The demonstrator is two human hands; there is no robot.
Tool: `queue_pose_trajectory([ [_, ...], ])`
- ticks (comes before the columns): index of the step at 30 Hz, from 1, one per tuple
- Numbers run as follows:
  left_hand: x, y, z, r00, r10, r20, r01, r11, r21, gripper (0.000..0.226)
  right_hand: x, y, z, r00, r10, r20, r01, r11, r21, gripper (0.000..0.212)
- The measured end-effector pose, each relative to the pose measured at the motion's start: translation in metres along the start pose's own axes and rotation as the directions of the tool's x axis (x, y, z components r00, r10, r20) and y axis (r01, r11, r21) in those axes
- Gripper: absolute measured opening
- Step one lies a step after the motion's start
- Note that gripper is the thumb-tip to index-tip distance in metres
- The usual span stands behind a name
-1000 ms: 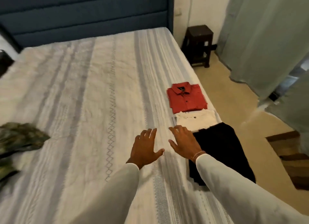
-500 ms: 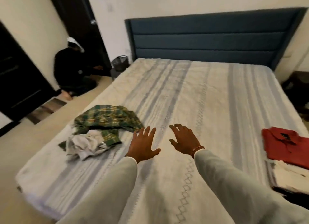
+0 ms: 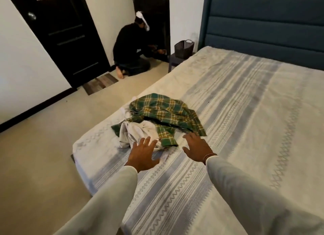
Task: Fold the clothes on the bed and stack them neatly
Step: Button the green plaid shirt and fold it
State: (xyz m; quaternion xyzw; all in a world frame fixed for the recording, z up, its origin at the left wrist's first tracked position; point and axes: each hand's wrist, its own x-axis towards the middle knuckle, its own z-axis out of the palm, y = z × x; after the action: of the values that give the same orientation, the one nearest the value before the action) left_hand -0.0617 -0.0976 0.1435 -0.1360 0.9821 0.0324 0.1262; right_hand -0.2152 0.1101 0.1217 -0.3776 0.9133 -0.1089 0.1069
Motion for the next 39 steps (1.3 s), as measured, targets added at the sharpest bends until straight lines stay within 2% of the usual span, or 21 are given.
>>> queue_pose_trajectory([
  [8, 0.047, -0.044, 0.058, 0.997, -0.012, 0.08, 0.008, 0.999, 0.044, 0.078, 0.089, -0.011, 0.098, 0.964, 0.015, 0.264, -0.011, 1.0, -0.018, 0.035],
  [13, 0.067, -0.055, 0.083, 0.993, -0.018, 0.113, 0.016, 1.0, 0.014, 0.075, 0.129, -0.015, 0.149, 0.951, 0.037, 0.306, -0.005, 0.995, -0.103, 0.029],
  [14, 0.091, -0.057, 0.093, 0.994, 0.003, 0.112, -0.004, 1.0, 0.007, 0.075, 0.149, -0.004, 0.163, 0.957, 0.045, 0.285, -0.014, 0.994, -0.107, 0.03],
  [18, 0.094, -0.061, 0.097, 0.997, -0.014, 0.082, 0.016, 1.0, -0.021, 0.076, 0.157, -0.01, 0.16, 0.962, 0.056, 0.268, -0.081, 0.993, 0.084, 0.038],
  [21, 0.099, -0.05, 0.088, 0.998, 0.013, 0.058, -0.01, 0.998, -0.063, 0.075, 0.155, -0.014, 0.126, 0.98, 0.149, 0.132, -0.182, 0.94, 0.289, 0.024],
  [23, 0.105, -0.037, 0.074, 0.999, 0.02, 0.04, -0.015, 0.994, -0.111, 0.07, 0.153, -0.014, 0.086, 0.97, 0.238, 0.056, -0.236, 0.848, 0.474, 0.036],
  [25, 0.109, -0.024, 0.057, 1.0, 0.006, 0.012, -0.005, 0.987, -0.162, 0.066, 0.149, -0.016, 0.042, 0.957, 0.284, 0.056, -0.261, 0.763, 0.591, 0.053],
  [26, 0.109, -0.018, 0.051, 1.0, -0.003, 0.014, 0.005, 0.983, -0.183, 0.065, 0.147, -0.017, 0.024, 0.955, 0.289, 0.07, -0.266, 0.727, 0.633, 0.054],
  [30, 0.11, 0.003, 0.028, 0.997, -0.069, 0.028, 0.075, 0.941, -0.331, 0.061, 0.13, -0.008, -0.046, 0.968, 0.217, 0.126, -0.232, 0.584, 0.778, 0.03],
  [33, 0.116, 0.02, 0.014, 0.982, -0.185, 0.045, 0.179, 0.815, -0.551, 0.052, 0.094, -0.002, -0.115, 0.976, 0.099, 0.196, -0.219, 0.45, 0.866, 0.026],
  [34, 0.116, 0.025, 0.012, 0.973, -0.221, 0.06, 0.213, 0.776, -0.594, 0.057, 0.081, -0.002, -0.135, 0.976, 0.063, 0.206, -0.214, 0.398, 0.892, 0.03],
  [36, 0.113, 0.041, 0.002, 0.969, -0.244, 0.046, 0.219, 0.75, -0.624, 0.085, 0.045, 0.0, -0.183, 0.983, 0.018, 0.181, -0.176, 0.347, 0.921, 0.035],
  [38, 0.108, 0.057, -0.008, 0.971, -0.241, -0.015, 0.184, 0.782, -0.596, 0.107, 0.012, 0.003, -0.224, 0.989, -0.01, 0.146, -0.136, 0.3, 0.944, 0.027],
  [39, 0.105, 0.062, -0.012, 0.971, -0.237, -0.033, 0.177, 0.803, -0.568, 0.111, -0.003, 0.003, -0.242, 0.992, -0.018, 0.123, -0.113, 0.278, 0.954, 0.023],
])
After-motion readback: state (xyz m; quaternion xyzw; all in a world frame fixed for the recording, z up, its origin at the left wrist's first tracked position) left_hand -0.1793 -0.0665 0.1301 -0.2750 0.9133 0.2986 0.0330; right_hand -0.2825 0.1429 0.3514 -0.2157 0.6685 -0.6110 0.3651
